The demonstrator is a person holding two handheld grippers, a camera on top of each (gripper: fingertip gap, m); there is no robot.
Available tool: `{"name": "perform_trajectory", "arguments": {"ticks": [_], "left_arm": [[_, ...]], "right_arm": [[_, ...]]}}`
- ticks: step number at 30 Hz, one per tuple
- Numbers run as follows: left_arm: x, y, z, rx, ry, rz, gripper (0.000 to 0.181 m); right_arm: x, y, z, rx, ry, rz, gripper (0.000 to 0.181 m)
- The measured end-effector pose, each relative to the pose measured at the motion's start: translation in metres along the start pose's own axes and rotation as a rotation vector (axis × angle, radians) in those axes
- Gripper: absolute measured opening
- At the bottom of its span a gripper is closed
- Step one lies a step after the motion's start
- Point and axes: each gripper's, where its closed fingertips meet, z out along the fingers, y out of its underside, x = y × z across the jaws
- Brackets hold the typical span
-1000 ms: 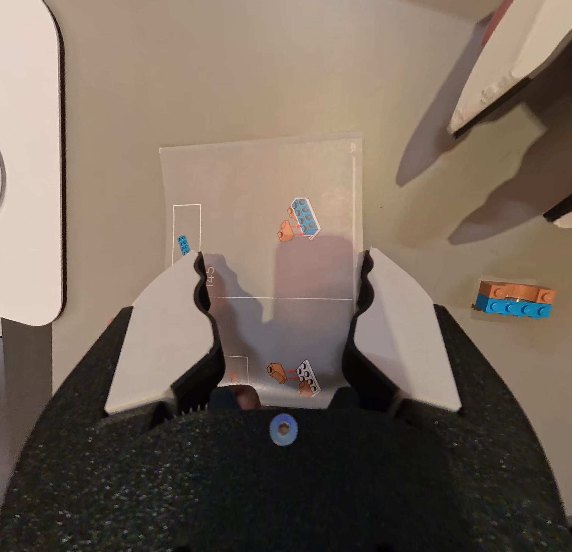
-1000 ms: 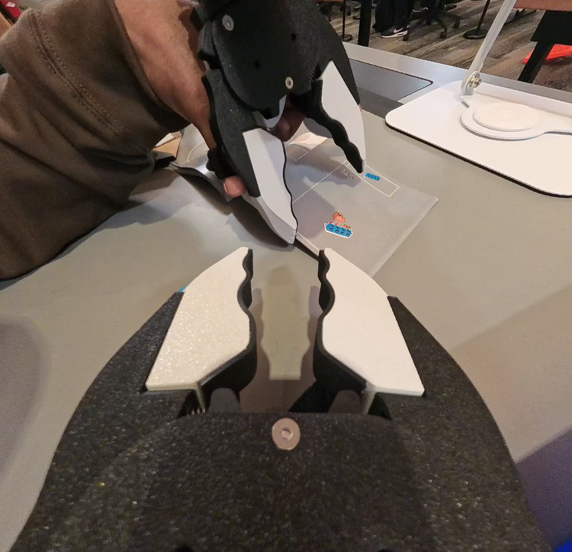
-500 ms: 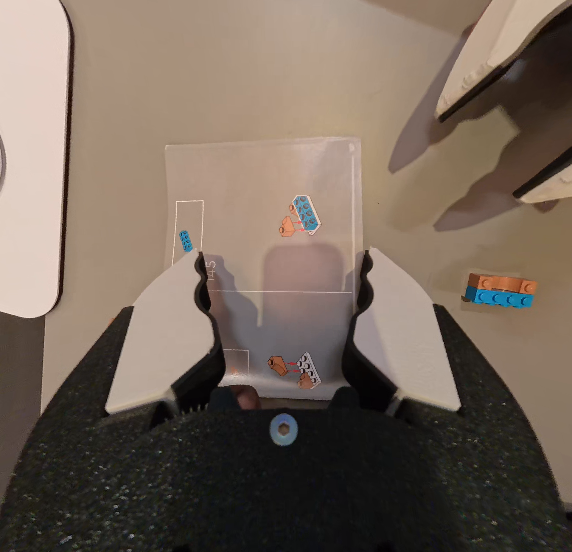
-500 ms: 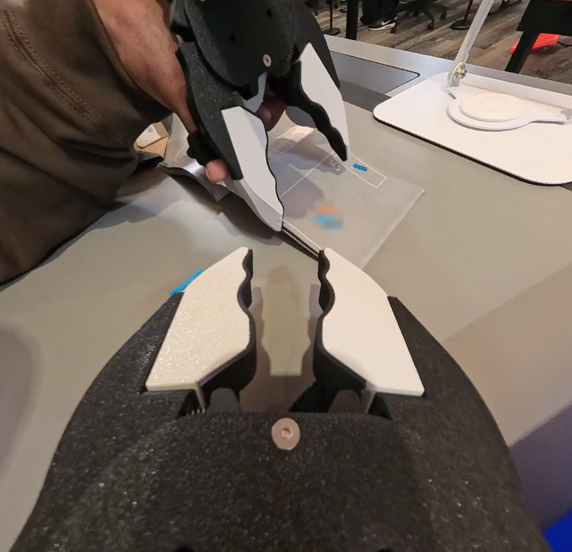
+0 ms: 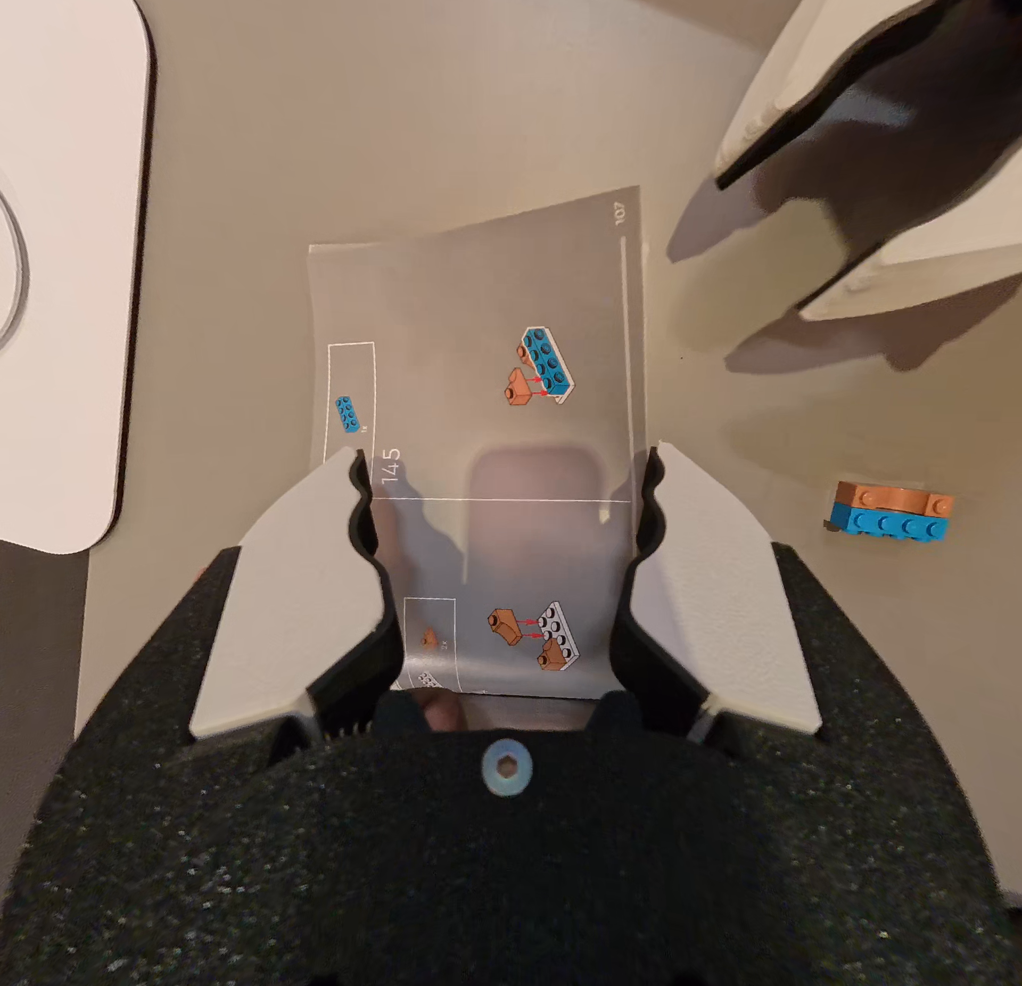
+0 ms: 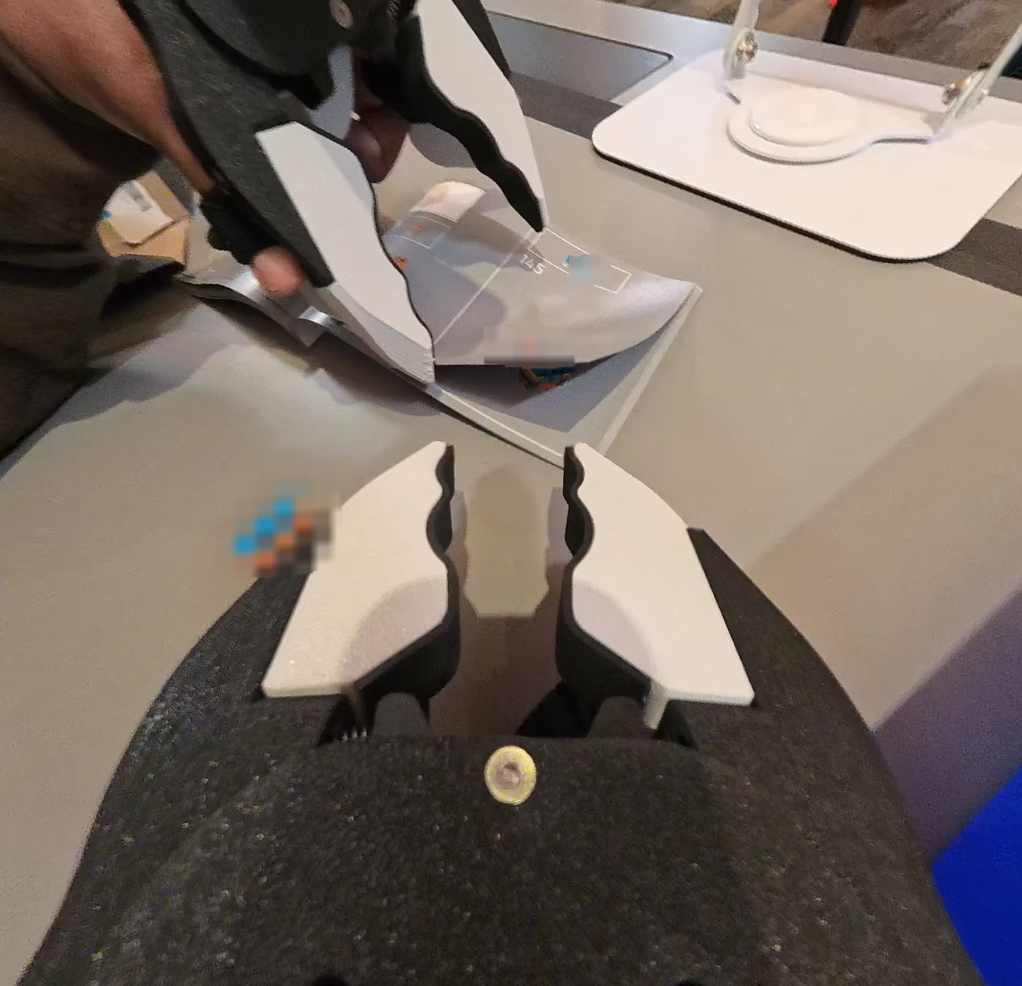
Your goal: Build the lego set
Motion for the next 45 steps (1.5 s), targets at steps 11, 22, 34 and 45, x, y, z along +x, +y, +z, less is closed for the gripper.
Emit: {"name": "perform_trajectory", "arguments": {"ticks": [11, 22, 34, 45], "left_arm": [[0.0, 0.001, 0.001, 0.004, 0.011, -0.006, 0.094], [-0.003, 0.004, -0.001, 0.005, 0.017, -0.016, 0.094], [-0.005, 0.003, -0.007, 0.019, 0.006, -0.025, 0.093], [-0.01, -0.004, -0.012, 0.061, -0.018, -0.036, 0.092]], "right_arm": [[0.007, -0.006, 0.034, -0.092, -0.009, -0.021, 0.035], [-0.003, -0.006, 0.037, -0.098, -0.074, -0.065, 0.035], [-0.005, -0.003, 0.043, -0.141, -0.085, -0.091, 0.034], [-0.008, -0.001, 0.046, -0.158, -0.081, -0.12, 0.035]]}}
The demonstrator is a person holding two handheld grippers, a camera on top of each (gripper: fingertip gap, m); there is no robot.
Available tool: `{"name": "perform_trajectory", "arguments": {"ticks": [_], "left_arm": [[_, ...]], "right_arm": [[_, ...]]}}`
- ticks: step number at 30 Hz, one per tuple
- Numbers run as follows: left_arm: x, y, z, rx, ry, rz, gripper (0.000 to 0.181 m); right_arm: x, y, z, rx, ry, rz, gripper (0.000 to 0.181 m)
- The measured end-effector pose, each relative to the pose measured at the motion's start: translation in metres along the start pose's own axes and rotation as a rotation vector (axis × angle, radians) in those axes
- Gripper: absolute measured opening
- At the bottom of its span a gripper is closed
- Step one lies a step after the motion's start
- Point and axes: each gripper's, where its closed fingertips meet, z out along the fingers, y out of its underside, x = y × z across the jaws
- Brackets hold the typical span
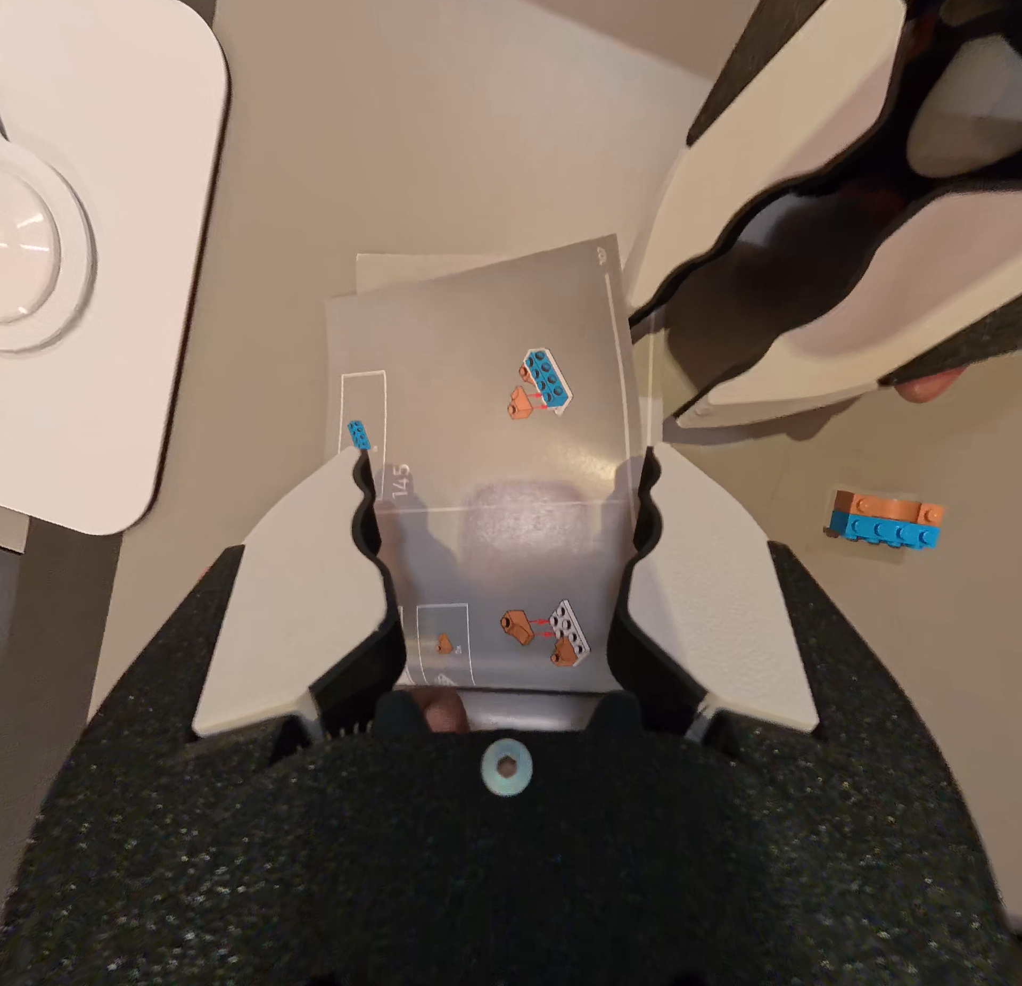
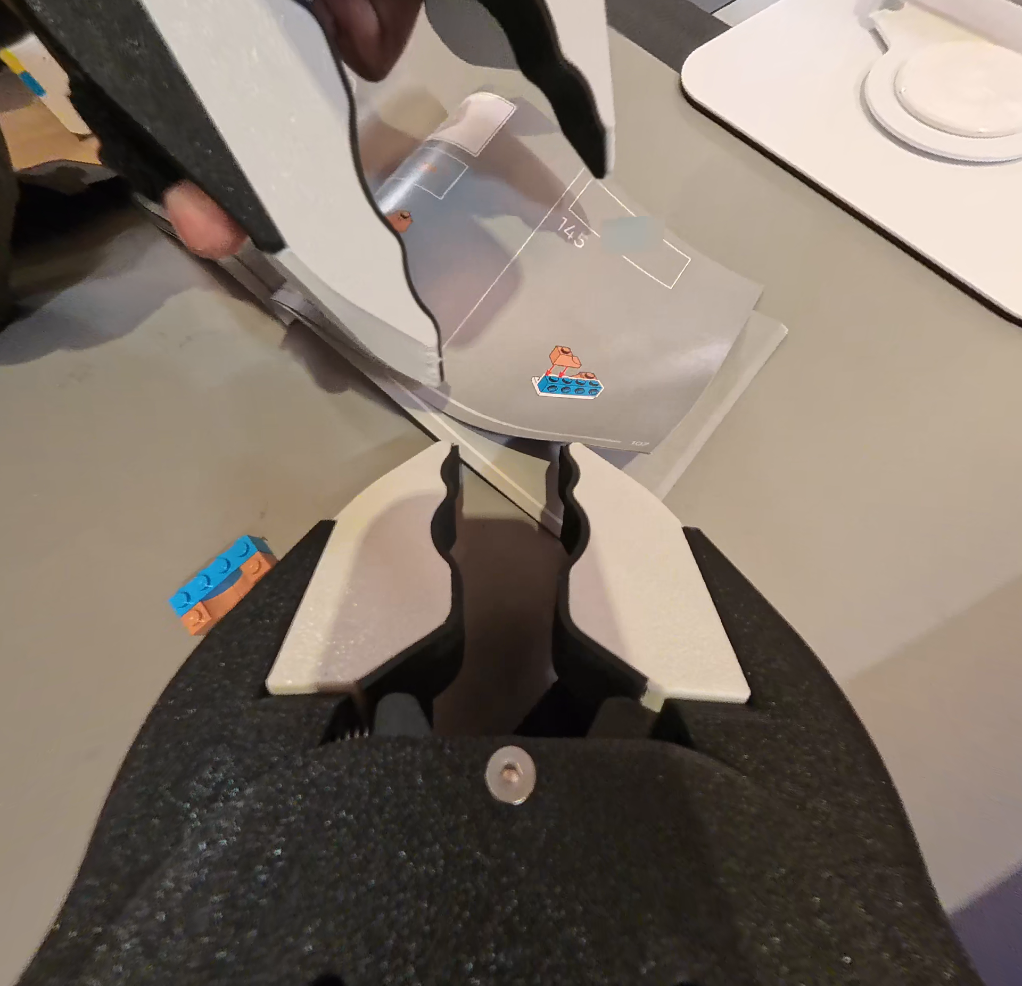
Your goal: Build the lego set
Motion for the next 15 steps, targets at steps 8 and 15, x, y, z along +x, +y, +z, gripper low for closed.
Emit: {"name": "perform_trajectory", "arguments": {"ticks": [8, 15], "left_arm": [[-0.012, -0.043, 0.003, 0.229, -0.022, -0.126, 0.092], [-0.008, -0.05, 0.018, 0.263, 0.024, -0.186, 0.092]], "right_arm": [[-0.001, 0.0, 0.0, 0.004, -0.002, -0.009, 0.035], [-0.001, -0.001, 0.0, 0.006, -0.003, -0.01, 0.035]]}}
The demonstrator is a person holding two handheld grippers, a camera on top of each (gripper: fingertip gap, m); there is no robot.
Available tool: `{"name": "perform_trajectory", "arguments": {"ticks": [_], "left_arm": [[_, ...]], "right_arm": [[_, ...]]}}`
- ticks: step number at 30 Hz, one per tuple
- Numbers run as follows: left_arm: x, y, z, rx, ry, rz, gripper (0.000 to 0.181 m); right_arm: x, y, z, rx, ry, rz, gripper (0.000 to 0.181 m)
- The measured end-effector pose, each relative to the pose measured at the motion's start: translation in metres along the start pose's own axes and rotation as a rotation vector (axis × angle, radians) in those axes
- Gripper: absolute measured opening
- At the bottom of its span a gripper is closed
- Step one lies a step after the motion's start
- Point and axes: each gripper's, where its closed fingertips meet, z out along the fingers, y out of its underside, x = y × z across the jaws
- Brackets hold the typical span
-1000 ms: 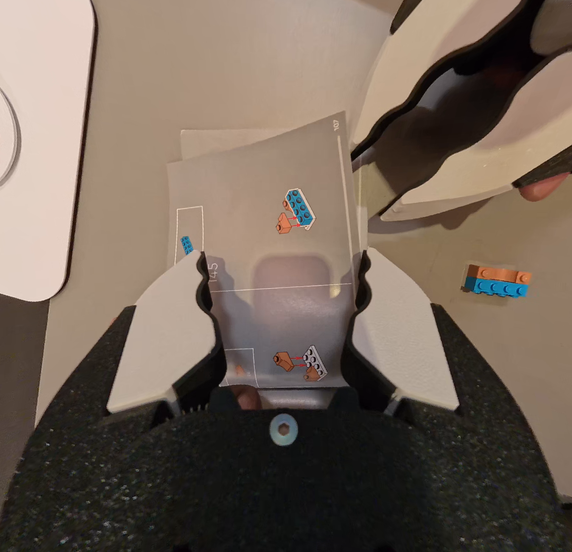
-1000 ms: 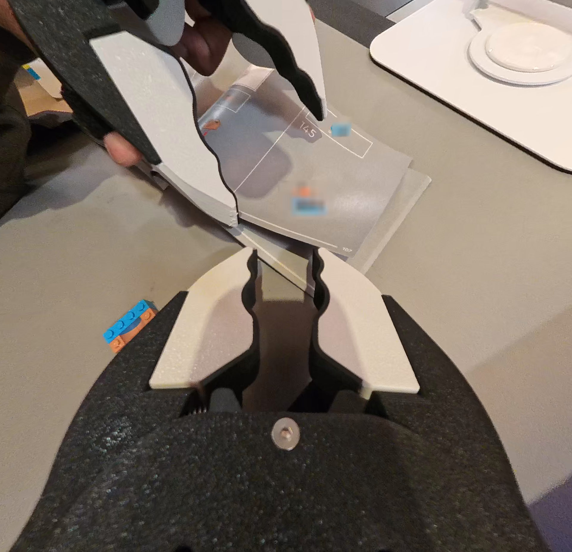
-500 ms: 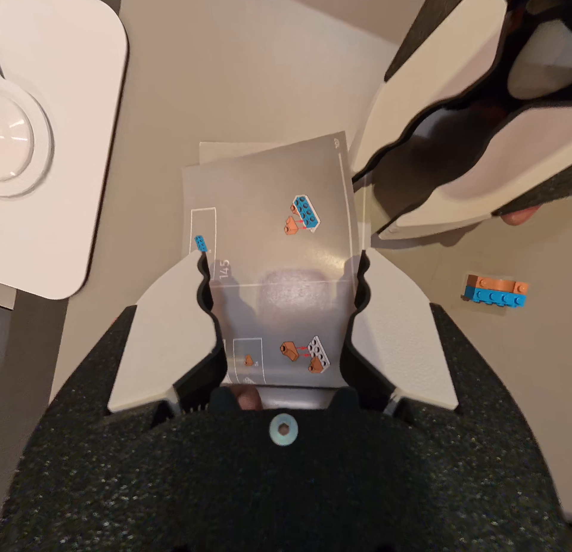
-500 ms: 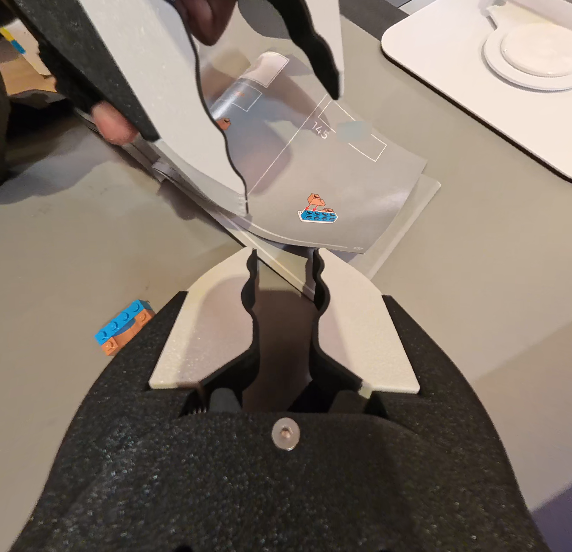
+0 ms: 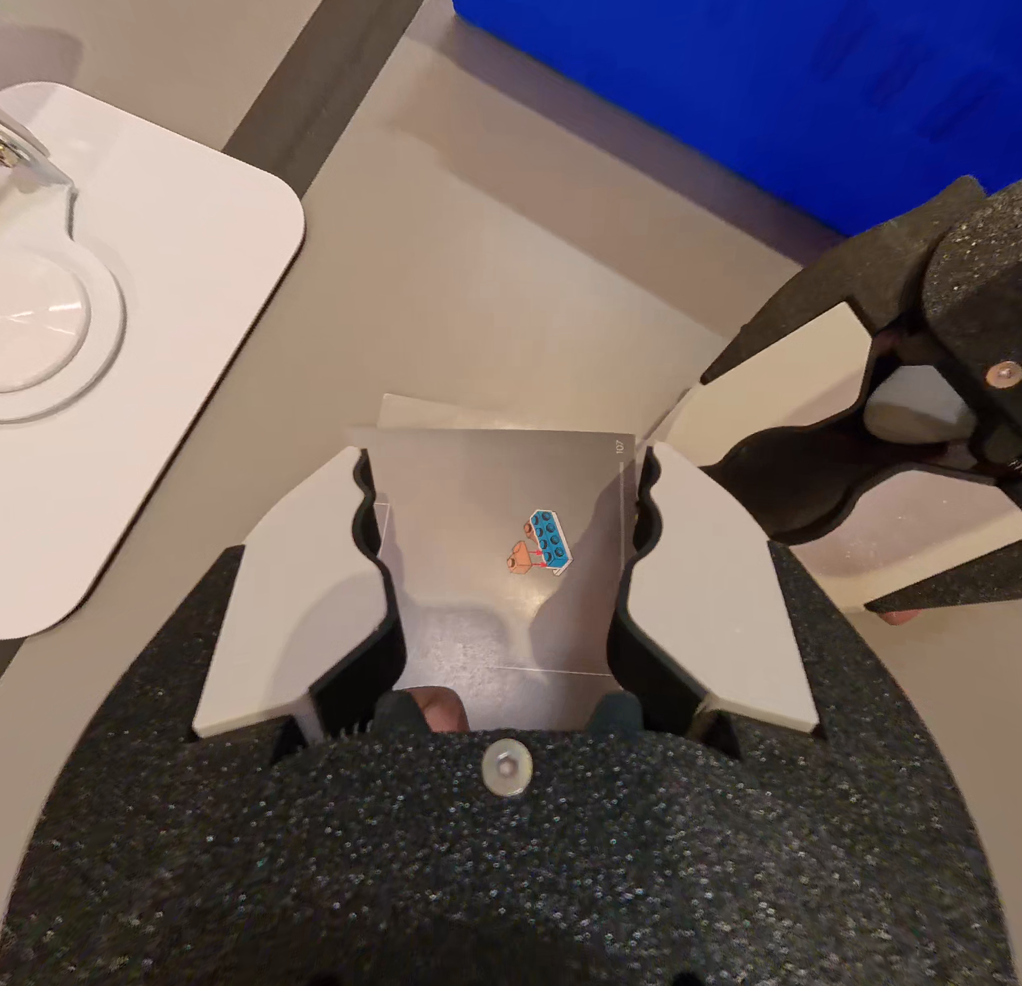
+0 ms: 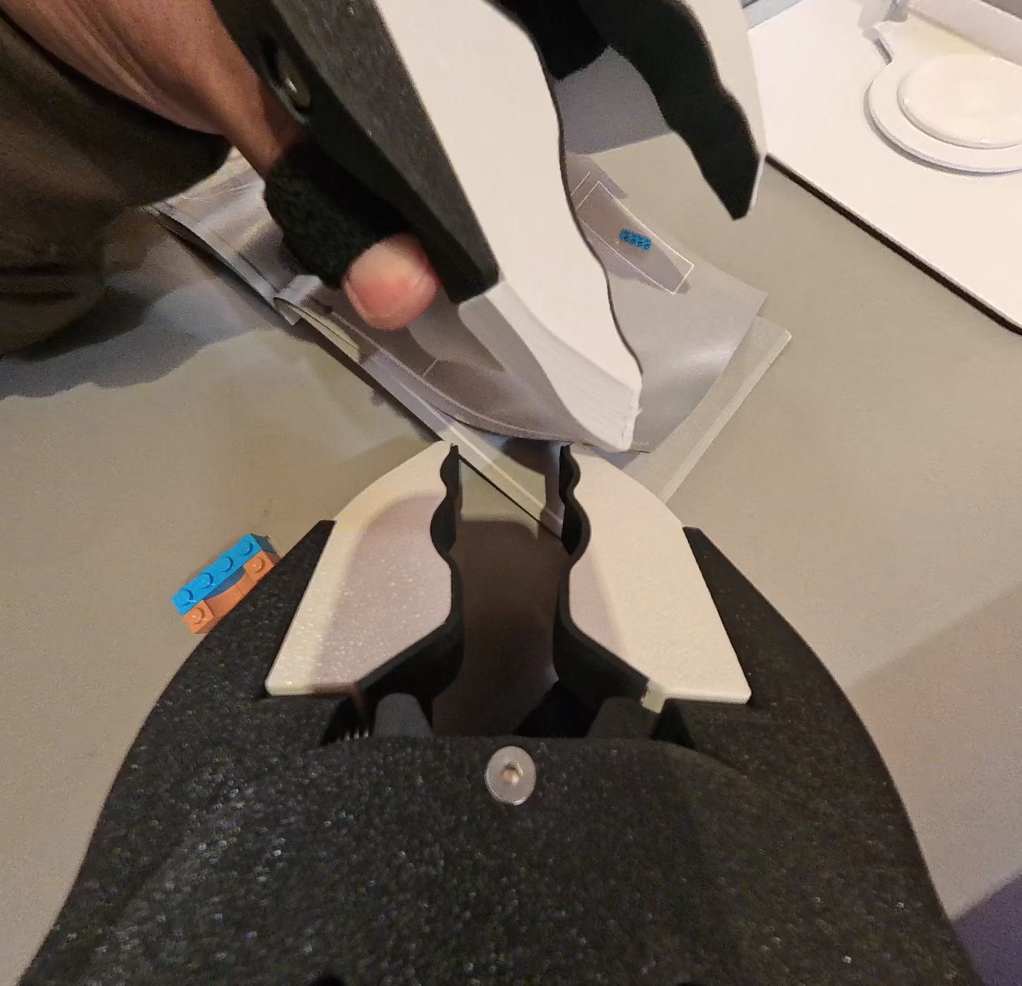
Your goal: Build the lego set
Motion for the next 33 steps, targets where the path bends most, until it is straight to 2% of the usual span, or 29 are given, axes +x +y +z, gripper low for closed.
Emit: {"name": "perform_trajectory", "arguments": {"ticks": [33], "left_arm": [[-0.0036, 0.0029, 0.0041, -0.011, -0.001, -0.037, 0.09]], "right_arm": [[-0.0006, -0.0006, -0.0002, 0.005, 0.003, -0.004, 0.035]]}}
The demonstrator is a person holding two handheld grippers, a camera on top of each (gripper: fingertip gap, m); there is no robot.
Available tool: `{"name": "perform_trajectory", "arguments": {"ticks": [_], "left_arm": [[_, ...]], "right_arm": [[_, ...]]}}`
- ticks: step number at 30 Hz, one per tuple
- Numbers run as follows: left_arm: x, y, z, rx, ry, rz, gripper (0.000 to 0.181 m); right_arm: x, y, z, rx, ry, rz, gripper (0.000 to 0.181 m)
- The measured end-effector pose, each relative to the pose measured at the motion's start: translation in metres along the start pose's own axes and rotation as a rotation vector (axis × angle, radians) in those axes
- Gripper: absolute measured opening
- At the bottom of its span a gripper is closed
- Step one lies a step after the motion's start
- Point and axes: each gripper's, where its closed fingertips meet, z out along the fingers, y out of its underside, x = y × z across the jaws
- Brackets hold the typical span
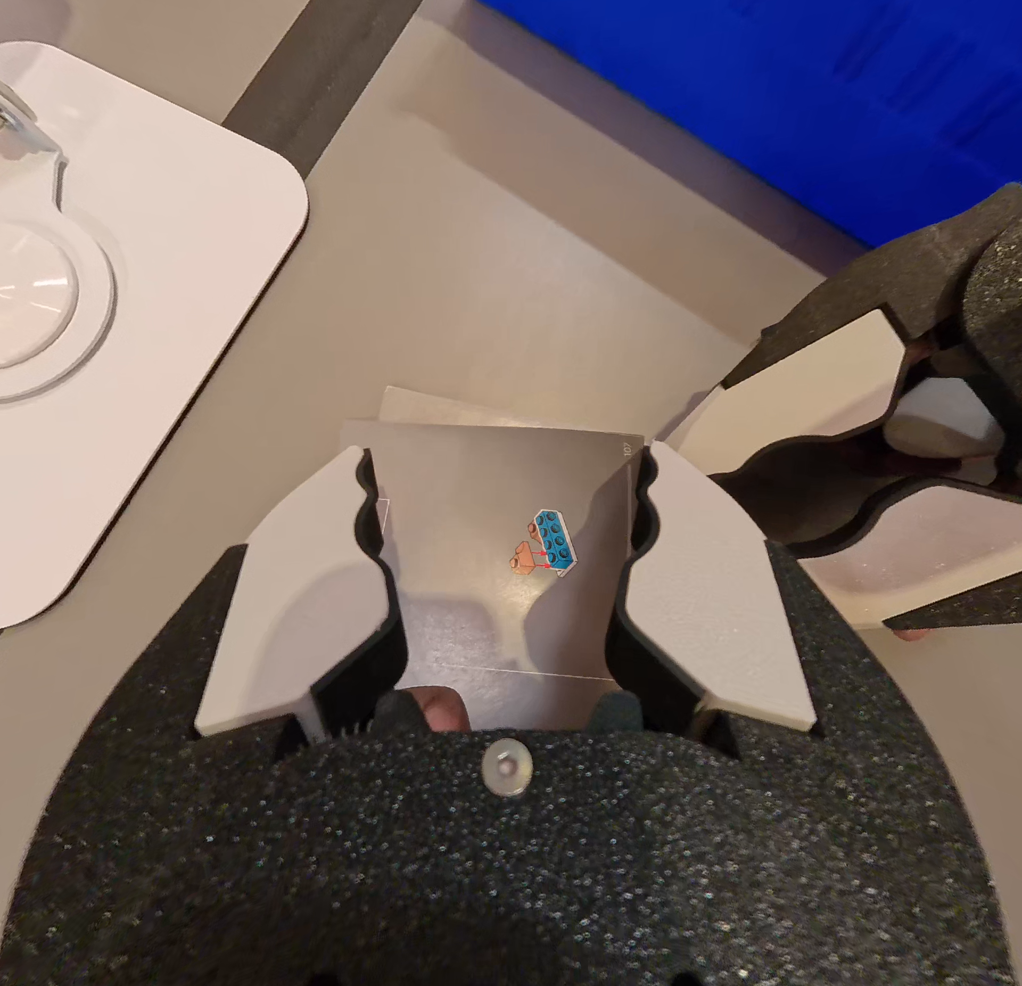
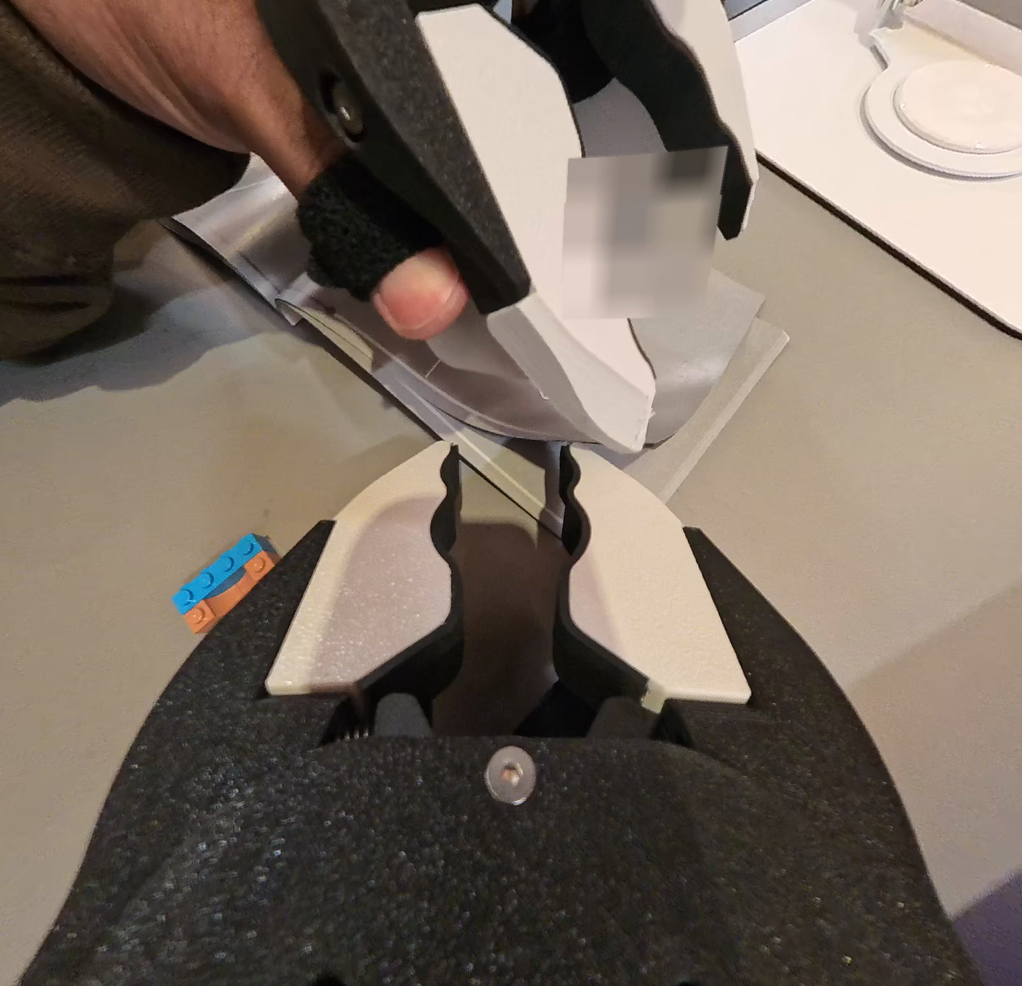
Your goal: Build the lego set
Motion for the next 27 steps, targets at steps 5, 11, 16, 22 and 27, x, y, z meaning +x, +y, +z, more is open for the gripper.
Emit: {"name": "perform_trajectory", "arguments": {"ticks": [5, 11, 16, 22, 27], "left_arm": [[-0.002, 0.001, -0.001, 0.0, -0.002, -0.004, 0.09], [-0.004, 0.001, -0.001, 0.0, -0.008, -0.011, 0.09], [-0.005, 0.003, 0.0, -0.008, -0.012, -0.012, 0.089], [-0.007, 0.004, 0.0, -0.011, -0.016, -0.017, 0.089], [-0.007, 0.005, 0.0, -0.014, -0.015, -0.02, 0.089]], "right_arm": [[0.0, 0.0, 0.0, 0.001, -0.001, 0.001, 0.035], [0.0, 0.0, -0.001, 0.004, 0.0, 0.004, 0.035], [0.001, -0.001, -0.002, 0.014, 0.003, 0.012, 0.036], [0.001, 0.001, -0.004, 0.013, 0.02, 0.006, 0.037], [0.003, -0.002, -0.011, 0.056, 0.043, 0.015, 0.037]]}}
